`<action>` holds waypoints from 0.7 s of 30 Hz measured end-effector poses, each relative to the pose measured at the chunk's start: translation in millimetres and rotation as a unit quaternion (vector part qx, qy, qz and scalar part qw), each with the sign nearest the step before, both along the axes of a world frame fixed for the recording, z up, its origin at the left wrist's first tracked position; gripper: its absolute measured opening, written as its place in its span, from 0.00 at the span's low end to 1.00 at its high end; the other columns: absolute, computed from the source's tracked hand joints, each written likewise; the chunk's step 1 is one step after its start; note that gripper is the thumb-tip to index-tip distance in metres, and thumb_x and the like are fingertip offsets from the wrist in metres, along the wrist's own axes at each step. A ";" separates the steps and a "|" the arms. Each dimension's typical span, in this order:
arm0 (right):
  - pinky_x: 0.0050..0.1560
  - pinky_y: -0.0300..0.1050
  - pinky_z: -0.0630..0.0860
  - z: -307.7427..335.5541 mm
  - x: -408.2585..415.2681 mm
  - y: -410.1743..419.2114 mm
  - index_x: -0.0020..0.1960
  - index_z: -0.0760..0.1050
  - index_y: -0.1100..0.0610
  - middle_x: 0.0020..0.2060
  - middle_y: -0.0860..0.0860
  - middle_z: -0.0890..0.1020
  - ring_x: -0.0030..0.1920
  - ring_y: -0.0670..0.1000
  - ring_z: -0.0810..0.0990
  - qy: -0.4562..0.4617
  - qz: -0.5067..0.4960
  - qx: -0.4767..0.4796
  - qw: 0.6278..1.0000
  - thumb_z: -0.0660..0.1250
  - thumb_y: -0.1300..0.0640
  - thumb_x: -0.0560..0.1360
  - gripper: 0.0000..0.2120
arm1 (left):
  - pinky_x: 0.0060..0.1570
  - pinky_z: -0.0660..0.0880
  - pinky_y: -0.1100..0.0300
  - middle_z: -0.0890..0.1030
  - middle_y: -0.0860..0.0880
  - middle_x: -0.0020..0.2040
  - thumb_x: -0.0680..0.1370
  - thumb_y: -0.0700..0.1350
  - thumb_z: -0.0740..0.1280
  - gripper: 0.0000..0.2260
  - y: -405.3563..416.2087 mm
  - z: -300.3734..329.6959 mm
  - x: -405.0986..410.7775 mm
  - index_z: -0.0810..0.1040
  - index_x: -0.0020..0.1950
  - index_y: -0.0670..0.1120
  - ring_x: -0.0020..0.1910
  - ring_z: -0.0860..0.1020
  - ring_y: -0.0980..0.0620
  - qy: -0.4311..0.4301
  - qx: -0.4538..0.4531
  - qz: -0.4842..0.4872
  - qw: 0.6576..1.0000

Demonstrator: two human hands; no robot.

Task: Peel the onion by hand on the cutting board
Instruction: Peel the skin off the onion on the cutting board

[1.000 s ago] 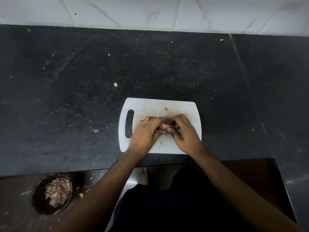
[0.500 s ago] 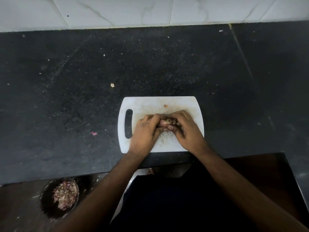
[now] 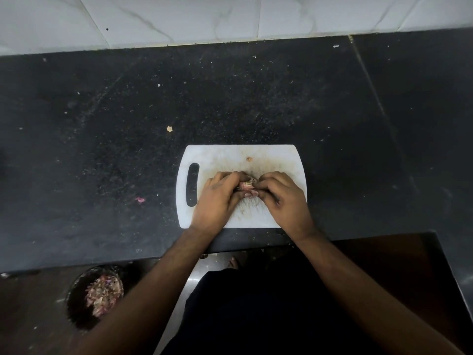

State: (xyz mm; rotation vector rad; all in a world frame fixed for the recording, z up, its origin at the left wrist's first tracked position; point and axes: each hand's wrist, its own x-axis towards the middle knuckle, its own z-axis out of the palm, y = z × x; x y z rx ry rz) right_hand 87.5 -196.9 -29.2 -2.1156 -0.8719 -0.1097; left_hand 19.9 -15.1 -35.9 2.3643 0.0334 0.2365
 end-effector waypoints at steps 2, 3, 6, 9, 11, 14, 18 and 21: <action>0.54 0.39 0.76 1.4 0.2 0.4 0.51 0.83 0.59 0.49 0.50 0.82 0.51 0.48 0.79 -0.001 0.005 -0.008 1.000 0.74 0.61 0.76 0.05 | 0.57 0.72 0.51 0.83 0.54 0.62 0.80 0.46 0.70 0.11 -0.8 0.6 -1.2 0.76 0.62 0.52 0.58 0.75 0.51 0.001 0.003 0.000 1.000; 0.55 0.36 0.75 2.5 0.4 0.6 0.52 0.83 0.59 0.49 0.50 0.82 0.52 0.48 0.78 0.003 0.008 -0.014 1.000 0.74 0.60 0.76 0.05 | 0.57 0.73 0.50 0.83 0.53 0.62 0.81 0.46 0.70 0.11 -1.6 0.7 -1.6 0.77 0.62 0.51 0.58 0.75 0.51 0.003 0.008 0.001 1.000; 0.56 0.30 0.70 3.9 1.7 1.5 0.55 0.82 0.58 0.51 0.50 0.81 0.54 0.47 0.77 0.017 0.017 -0.026 0.999 0.73 0.60 0.77 0.07 | 0.57 0.74 0.48 0.83 0.52 0.63 0.81 0.45 0.69 0.10 -2.0 0.3 -2.2 0.78 0.63 0.48 0.58 0.76 0.49 0.001 0.018 -0.001 1.000; 0.54 0.29 0.68 -1.7 4.8 2.1 0.59 0.81 0.58 0.53 0.49 0.80 0.54 0.47 0.75 0.022 0.026 -0.034 0.999 0.72 0.59 0.78 0.10 | 0.56 0.75 0.47 0.83 0.51 0.62 0.81 0.43 0.69 0.10 -1.4 -4.4 -2.9 0.78 0.62 0.48 0.57 0.77 0.49 -0.021 0.016 -0.004 1.000; 0.53 0.32 0.68 -5.2 6.5 2.7 0.59 0.80 0.58 0.52 0.49 0.80 0.53 0.47 0.73 0.006 0.036 -0.034 0.999 0.71 0.60 0.78 0.10 | 0.56 0.74 0.50 0.83 0.50 0.62 0.81 0.42 0.69 0.09 -1.0 -5.4 -3.5 0.78 0.62 0.47 0.56 0.76 0.49 -0.039 0.013 -0.004 0.999; 0.52 0.33 0.67 -9.5 6.1 2.2 0.59 0.80 0.58 0.51 0.49 0.80 0.52 0.47 0.73 -0.019 0.050 -0.034 0.998 0.72 0.63 0.77 0.10 | 0.54 0.73 0.54 0.84 0.50 0.59 0.80 0.41 0.70 0.08 -2.9 -6.8 -5.8 0.80 0.59 0.44 0.53 0.75 0.50 -0.058 0.014 -0.002 0.998; 0.50 0.30 0.67 -9.8 3.5 0.8 0.58 0.81 0.57 0.48 0.47 0.80 0.50 0.46 0.73 -0.034 0.056 -0.033 0.997 0.70 0.65 0.77 0.11 | 0.50 0.74 0.51 0.84 0.53 0.52 0.80 0.43 0.71 0.05 -3.4 -7.4 -8.7 0.80 0.54 0.44 0.49 0.75 0.48 -0.072 0.019 -0.006 0.997; 0.50 0.32 0.69 -9.4 1.5 0.7 0.57 0.81 0.56 0.48 0.48 0.80 0.50 0.47 0.74 -0.050 0.058 -0.034 0.996 0.68 0.68 0.76 0.13 | 0.50 0.76 0.51 0.77 0.57 0.45 0.80 0.44 0.71 0.05 -5.1 -6.2 -10.8 0.79 0.52 0.45 0.49 0.76 0.50 -0.072 -0.008 0.005 0.997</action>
